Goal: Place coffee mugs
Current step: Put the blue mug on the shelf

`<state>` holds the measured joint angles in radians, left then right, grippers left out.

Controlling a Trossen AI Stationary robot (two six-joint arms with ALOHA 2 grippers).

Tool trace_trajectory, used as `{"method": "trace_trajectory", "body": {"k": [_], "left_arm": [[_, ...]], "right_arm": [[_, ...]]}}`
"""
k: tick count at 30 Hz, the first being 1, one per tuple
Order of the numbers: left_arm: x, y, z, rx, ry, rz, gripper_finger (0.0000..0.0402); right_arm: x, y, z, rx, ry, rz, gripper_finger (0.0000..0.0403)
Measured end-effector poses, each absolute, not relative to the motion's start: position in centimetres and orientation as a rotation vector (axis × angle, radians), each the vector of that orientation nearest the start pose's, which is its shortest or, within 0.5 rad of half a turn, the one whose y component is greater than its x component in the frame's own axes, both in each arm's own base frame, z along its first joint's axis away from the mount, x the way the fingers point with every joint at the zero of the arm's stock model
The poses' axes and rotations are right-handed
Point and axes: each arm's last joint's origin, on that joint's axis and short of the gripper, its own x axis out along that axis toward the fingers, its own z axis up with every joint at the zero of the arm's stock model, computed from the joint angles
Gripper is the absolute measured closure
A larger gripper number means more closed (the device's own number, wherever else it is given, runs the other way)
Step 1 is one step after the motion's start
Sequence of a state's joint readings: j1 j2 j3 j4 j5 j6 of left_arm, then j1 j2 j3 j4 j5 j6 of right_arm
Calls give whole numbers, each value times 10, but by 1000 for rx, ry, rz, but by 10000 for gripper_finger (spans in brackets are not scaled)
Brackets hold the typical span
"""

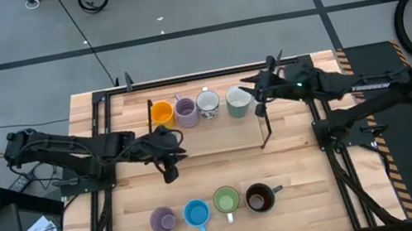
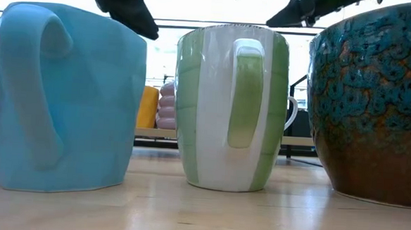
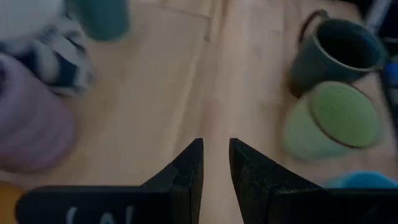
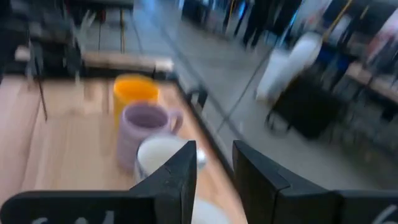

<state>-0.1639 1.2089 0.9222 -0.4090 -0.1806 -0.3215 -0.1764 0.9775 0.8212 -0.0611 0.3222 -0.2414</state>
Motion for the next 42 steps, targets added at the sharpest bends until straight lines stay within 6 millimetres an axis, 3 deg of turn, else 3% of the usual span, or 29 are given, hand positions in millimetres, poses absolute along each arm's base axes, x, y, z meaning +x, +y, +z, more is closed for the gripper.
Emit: {"method": "trace_trajectory", "body": {"k": [11, 23, 33, 38, 42], "left_arm": [[255, -43, 288, -354, 685, 149, 320], [307, -51, 288, -306, 820, 153, 320], [351, -66, 303, -333, 855, 140, 320], [362, -69, 303, -362, 951, 115, 320], [361, -75, 295, -382, 1074, 67, 320]], "right_arm": [[176, -34, 311, -400, 45, -468, 293], [148, -28, 281, -404, -43, -501, 293], [129, -14, 259, -401, -64, -496, 293], [122, -8, 247, -430, -56, -520, 293], [114, -5, 250, -445, -100, -546, 293]]}}
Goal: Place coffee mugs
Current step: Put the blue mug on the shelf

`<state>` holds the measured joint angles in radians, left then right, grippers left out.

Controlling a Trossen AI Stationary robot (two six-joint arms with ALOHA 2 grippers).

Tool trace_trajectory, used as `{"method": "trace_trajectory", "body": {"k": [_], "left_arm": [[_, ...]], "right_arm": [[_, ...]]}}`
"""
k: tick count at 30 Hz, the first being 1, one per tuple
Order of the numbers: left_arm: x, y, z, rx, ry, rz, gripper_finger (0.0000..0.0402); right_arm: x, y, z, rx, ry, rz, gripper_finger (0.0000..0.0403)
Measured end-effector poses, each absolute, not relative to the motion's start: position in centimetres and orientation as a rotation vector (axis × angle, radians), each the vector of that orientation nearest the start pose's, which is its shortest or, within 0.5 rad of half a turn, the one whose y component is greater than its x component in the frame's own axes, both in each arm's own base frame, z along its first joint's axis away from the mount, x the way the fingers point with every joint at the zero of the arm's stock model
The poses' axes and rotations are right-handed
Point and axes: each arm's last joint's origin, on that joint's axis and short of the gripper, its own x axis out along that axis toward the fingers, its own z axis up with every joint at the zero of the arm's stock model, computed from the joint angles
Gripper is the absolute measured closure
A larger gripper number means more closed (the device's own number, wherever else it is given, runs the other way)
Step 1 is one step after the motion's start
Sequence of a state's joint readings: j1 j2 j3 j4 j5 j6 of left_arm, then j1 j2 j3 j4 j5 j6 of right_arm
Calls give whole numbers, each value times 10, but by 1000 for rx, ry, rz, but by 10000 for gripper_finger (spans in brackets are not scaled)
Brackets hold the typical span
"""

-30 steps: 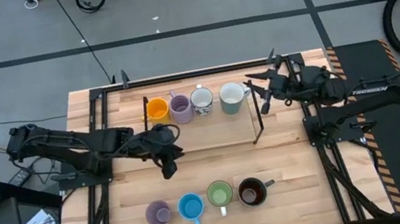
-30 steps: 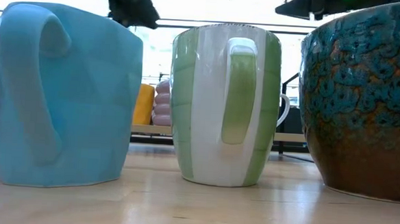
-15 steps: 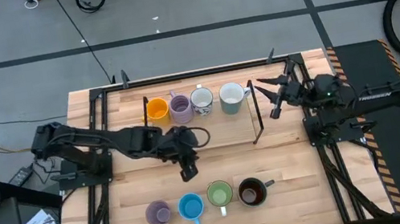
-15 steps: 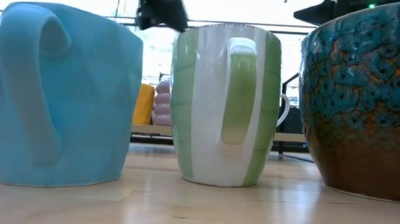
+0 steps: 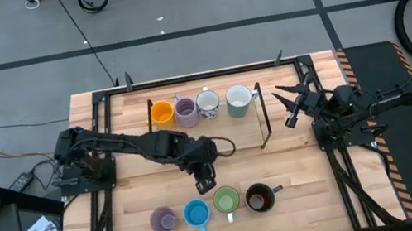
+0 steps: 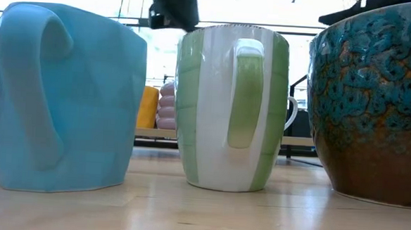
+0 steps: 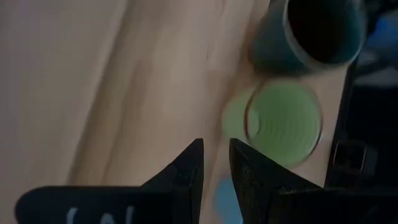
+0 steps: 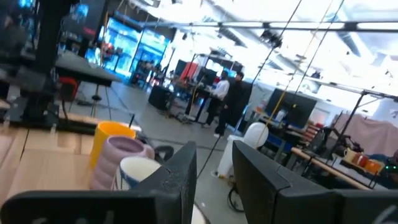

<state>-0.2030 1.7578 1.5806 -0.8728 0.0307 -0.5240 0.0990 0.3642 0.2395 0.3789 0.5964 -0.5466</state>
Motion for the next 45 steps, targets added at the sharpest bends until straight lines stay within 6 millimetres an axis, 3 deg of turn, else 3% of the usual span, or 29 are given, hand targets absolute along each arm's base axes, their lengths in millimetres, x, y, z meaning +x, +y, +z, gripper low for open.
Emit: {"method": "trace_trajectory", "body": {"k": [10, 18, 27, 45], "left_arm": [[353, -111, 280, -361, 1196, 28, 320], [345, -133, 273, -342, 1205, 116, 310], [342, -146, 265, -288, 1225, 145, 254], [347, -154, 242, -226, 1371, 66, 251]], "right_arm": [[100, -2, 251, -452, -165, -534, 293], [99, 0, 253, -478, -190, -508, 293], [99, 0, 255, -482, -206, -505, 293], [100, 0, 253, -461, -194, -498, 293]]}}
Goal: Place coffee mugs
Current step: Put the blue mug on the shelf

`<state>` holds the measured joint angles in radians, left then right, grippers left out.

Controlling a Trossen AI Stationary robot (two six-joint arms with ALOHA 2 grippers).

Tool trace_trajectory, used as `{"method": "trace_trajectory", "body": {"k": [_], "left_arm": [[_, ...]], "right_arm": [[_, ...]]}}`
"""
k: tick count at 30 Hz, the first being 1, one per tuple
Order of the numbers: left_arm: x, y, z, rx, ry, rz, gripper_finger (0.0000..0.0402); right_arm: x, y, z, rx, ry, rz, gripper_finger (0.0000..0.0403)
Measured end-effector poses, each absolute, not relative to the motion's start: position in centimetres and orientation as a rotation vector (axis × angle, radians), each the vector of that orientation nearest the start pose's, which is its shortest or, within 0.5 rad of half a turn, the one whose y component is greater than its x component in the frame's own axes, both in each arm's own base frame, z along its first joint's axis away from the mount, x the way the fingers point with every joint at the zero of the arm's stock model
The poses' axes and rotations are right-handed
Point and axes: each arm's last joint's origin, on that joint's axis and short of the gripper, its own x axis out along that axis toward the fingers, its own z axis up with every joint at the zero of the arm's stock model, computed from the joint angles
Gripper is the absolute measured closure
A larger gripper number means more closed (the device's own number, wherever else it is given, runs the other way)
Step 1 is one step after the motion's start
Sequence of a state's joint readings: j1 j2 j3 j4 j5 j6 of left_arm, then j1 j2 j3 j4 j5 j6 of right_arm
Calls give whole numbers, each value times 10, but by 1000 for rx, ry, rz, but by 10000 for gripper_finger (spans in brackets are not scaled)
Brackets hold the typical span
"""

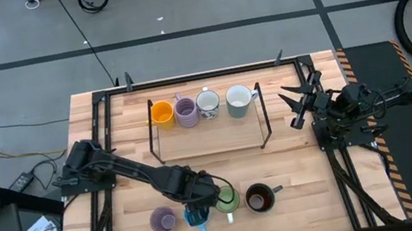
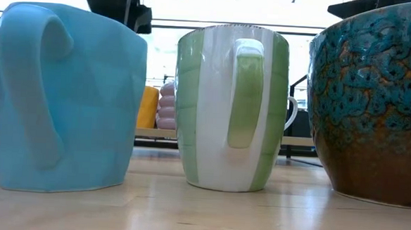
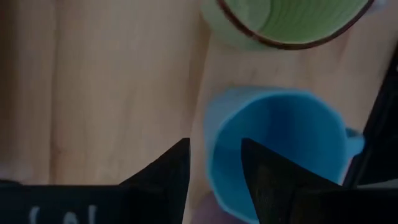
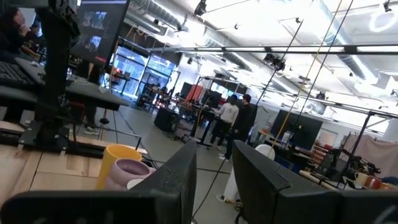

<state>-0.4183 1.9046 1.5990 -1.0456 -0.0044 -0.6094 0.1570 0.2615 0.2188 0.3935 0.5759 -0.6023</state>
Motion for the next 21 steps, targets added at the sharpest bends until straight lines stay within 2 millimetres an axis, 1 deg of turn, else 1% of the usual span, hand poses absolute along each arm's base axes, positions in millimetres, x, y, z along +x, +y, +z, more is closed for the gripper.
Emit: {"method": "trace_trajectory", "body": {"k": [9, 17, 21], "left_arm": [[351, -157, 231, -222, 1388, 80, 255], [352, -157, 219, -209, 1436, 100, 292], [354, -158, 213, -205, 1452, 107, 322]], "right_arm": [[100, 0, 253, -462, -191, -506, 293], [100, 0, 253, -462, -191, -505, 293], [100, 0, 253, -461, -190, -503, 293]]}}
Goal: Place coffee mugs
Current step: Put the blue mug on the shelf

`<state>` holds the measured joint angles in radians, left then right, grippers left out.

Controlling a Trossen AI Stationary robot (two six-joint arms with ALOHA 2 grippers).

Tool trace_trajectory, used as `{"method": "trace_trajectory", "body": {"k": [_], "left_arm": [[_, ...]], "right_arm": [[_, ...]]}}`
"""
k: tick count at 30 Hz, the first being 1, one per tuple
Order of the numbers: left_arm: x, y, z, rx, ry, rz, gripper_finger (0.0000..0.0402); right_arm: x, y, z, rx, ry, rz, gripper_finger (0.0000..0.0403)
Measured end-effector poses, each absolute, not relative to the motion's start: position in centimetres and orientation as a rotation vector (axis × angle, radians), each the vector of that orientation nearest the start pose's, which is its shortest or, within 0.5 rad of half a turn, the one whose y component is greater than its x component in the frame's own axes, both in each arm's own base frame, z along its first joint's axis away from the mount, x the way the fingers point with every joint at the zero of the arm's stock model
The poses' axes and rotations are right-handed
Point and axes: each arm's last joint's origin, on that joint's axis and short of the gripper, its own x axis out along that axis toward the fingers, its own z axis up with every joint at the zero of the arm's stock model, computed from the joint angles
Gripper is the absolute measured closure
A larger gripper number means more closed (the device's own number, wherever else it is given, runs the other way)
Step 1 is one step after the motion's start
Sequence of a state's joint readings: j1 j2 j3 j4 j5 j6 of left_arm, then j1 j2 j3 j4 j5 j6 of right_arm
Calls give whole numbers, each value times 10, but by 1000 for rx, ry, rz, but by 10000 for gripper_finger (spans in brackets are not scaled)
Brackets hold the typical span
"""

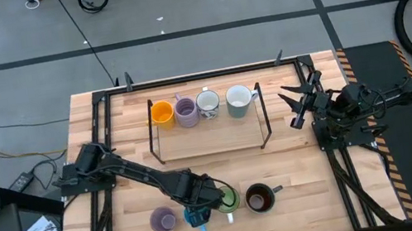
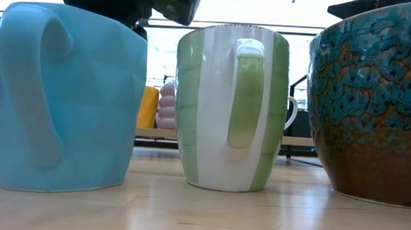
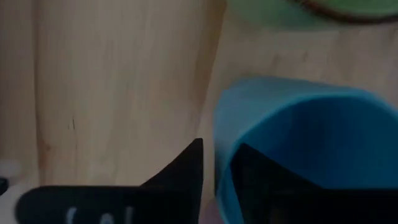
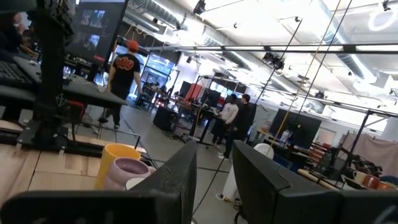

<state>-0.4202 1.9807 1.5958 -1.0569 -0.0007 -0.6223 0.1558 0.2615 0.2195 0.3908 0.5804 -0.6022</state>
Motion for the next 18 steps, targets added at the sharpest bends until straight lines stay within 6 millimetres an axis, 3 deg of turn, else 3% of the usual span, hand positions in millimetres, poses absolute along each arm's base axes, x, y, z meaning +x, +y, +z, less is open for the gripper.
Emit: {"method": "trace_trajectory", "body": {"k": [6, 13, 18], "left_arm": [[355, -154, 213, -222, 1465, 97, 378], [353, -150, 214, -205, 1512, 98, 378], [349, -137, 226, -116, 1602, 101, 378]], "right_arm": [[100, 0, 253, -462, -190, -501, 293], [100, 0, 253, -462, -189, -501, 293], [100, 0, 253, -462, -190, -502, 293]]}}
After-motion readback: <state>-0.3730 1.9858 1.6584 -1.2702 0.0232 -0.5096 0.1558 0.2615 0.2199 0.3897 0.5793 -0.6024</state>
